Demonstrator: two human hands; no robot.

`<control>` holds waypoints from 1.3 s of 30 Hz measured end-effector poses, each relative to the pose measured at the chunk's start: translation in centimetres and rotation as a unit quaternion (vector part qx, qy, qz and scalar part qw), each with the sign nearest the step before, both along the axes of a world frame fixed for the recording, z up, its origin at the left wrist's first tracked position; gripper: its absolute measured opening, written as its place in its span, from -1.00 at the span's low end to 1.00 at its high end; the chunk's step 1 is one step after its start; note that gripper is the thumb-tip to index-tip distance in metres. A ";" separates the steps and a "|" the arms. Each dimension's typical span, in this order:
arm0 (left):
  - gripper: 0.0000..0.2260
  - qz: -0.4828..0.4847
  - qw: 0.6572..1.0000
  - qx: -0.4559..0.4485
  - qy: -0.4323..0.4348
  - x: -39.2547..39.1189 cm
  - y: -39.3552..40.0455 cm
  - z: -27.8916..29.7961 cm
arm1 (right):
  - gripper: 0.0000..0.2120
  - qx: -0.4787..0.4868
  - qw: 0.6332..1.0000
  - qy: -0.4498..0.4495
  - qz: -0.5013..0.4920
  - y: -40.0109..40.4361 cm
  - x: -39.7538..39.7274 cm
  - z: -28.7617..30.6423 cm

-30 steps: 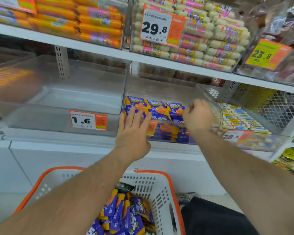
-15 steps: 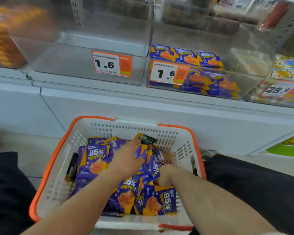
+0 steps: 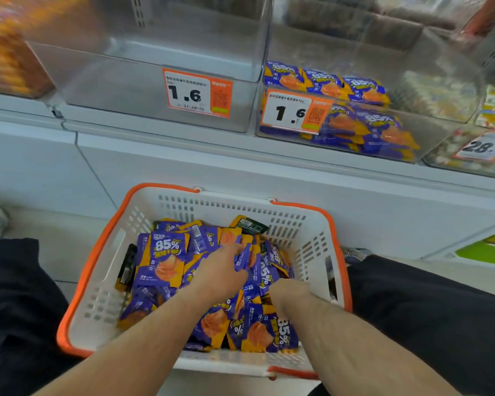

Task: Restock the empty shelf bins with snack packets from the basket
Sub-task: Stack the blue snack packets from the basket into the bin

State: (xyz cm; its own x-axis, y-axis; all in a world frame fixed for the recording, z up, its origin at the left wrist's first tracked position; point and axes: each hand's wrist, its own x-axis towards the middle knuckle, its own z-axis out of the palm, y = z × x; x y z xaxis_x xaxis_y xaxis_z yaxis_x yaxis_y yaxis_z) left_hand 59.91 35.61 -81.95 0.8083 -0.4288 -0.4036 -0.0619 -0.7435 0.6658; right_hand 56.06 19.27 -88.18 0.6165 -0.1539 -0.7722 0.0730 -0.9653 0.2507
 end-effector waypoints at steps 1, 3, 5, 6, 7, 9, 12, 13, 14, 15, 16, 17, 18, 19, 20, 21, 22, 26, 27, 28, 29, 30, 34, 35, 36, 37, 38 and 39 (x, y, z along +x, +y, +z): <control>-0.46 -0.003 1.000 0.002 0.001 -0.1 0.0 0.0 | -0.72 0.007 1.000 -0.002 -0.001 0.2 -0.1 0.5; -0.46 -0.005 1.000 0.003 0.004 -0.4 0.1 0.0 | -0.74 0.024 1.000 -0.009 0.017 0.8 -0.3 1.3; -0.46 -0.009 1.000 0.004 0.000 -0.6 0.2 0.1 | -0.75 0.029 0.999 0.004 0.036 1.1 -0.3 2.0; -0.46 -0.013 1.000 0.012 -0.009 -0.6 0.4 0.2 | -0.75 0.044 0.998 0.015 0.044 1.2 -0.2 2.5; -0.46 -0.018 0.999 0.022 -0.018 -0.4 0.6 0.4 | -0.78 0.057 0.997 0.025 0.055 1.2 0.2 3.1; -0.45 -0.030 0.999 0.036 -0.029 0.4 0.8 0.8 | -0.86 0.075 0.992 0.026 0.100 1.2 1.3 5.0; -0.48 -0.066 0.995 0.050 -0.046 2.0 0.5 2.5 | -0.88 0.117 0.988 -0.050 0.089 1.0 3.7 9.4; -0.53 -0.080 0.995 0.042 -0.038 2.5 0.3 3.3 | -0.86 0.143 0.984 -0.079 0.076 0.7 4.6 11.0; -0.61 -0.090 0.995 0.022 -0.022 3.0 0.1 4.1 | -0.82 0.165 0.978 -0.106 0.067 0.2 5.7 12.5; -0.70 -0.097 0.995 0.002 -0.004 3.4 0.0 5.1 | -0.77 0.188 0.972 -0.126 0.061 -0.2 6.7 14.2; -0.78 -0.101 0.995 -0.018 -0.001 3.8 -0.2 6.0 | -0.76 0.213 0.965 -0.143 0.052 -0.8 7.5 15.9; -0.85 -0.100 0.994 -0.034 -0.017 4.2 -0.3 6.8 | -0.77 0.237 0.956 -0.167 0.039 -1.2 8.1 17.6; -0.89 -0.087 0.994 -0.051 -0.049 4.7 -0.4 7.5 | -0.79 0.262 0.943 -0.204 0.024 -1.6 8.6 19.2; -0.94 -0.063 0.992 -0.073 -0.080 5.2 -0.5 8.2 | -0.81 0.287 0.922 -0.260 0.002 -1.9 8.9 20.5; -0.91 -0.036 0.988 -0.115 -0.101 5.5 -0.5 8.9 | -0.82 0.309 0.888 -0.340 -0.025 -2.2 9.1 21.7; -0.84 0.000 0.981 -0.169 -0.099 5.7 -0.6 9.6 | -0.83 0.326 0.834 -0.441 -0.054 -2.4 9.1 22.4; -0.79 0.039 0.970 -0.224 -0.085 5.9 -0.6 10.3 | -0.86 0.339 0.765 -0.542 -0.077 -2.4 8.8 23.0; -0.81 0.141 0.918 -0.369 -0.038 6.1 -1.1 13.0 | -0.70 0.397 0.587 -0.690 -0.150 -1.6 7.2 24.2; -0.81 0.156 0.905 -0.394 -0.029 6.2 -1.5 13.5 | -0.67 0.413 0.582 -0.677 -0.180 -1.4 7.1 24.0; -0.81 0.171 0.894 -0.414 -0.022 6.2 -1.8 14.2 | -0.67 0.425 0.581 -0.661 -0.211 -1.1 6.9 23.9; -0.82 0.184 0.881 -0.435 -0.015 6.4 -2.1 14.6 | -0.70 0.431 0.584 -0.647 -0.235 -1.0 6.9 23.6; -0.83 0.192 0.871 -0.453 -0.009 6.6 -2.4 15.2 | -0.74 0.441 0.583 -0.634 -0.253 -0.8 6.9 23.5; -0.84 0.171 0.868 -0.465 -0.033 8.0 -3.6 17.8 | -0.73 0.550 0.525 -0.567 -0.315 -0.6 7.7 25.0; -0.85 0.158 0.873 -0.457 -0.070 8.6 -3.8 18.4 | -0.71 0.552 0.510 -0.571 -0.331 -1.0 8.3 25.6; -0.87 0.140 0.878 -0.439 -0.131 9.2 -3.9 19.0 | -0.70 0.548 0.494 -0.576 -0.351 -1.6 9.1 26.4; -0.88 0.126 0.878 -0.408 -0.218 10.0 -3.9 19.6 | -0.71 0.545 0.478 -0.581 -0.370 -2.4 9.9 27.2; -0.85 0.117 0.866 -0.361 -0.326 11.1 -3.9 20.1 | -0.74 0.539 0.466 -0.584 -0.389 -3.5 10.8 28.1; -0.75 0.110 0.847 -0.297 -0.428 12.6 -3.8 20.3 | -0.77 0.529 0.462 -0.587 -0.402 -4.6 11.8 28.8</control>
State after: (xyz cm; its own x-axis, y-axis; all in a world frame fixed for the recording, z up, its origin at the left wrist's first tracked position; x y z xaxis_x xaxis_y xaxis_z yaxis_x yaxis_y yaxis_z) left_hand 72.55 31.77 -61.69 0.7824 -0.1517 0.6040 -0.6141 -0.3496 0.7076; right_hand 67.86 14.63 -59.39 0.7782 -0.6170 0.1172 -0.0023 -0.1894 -0.9819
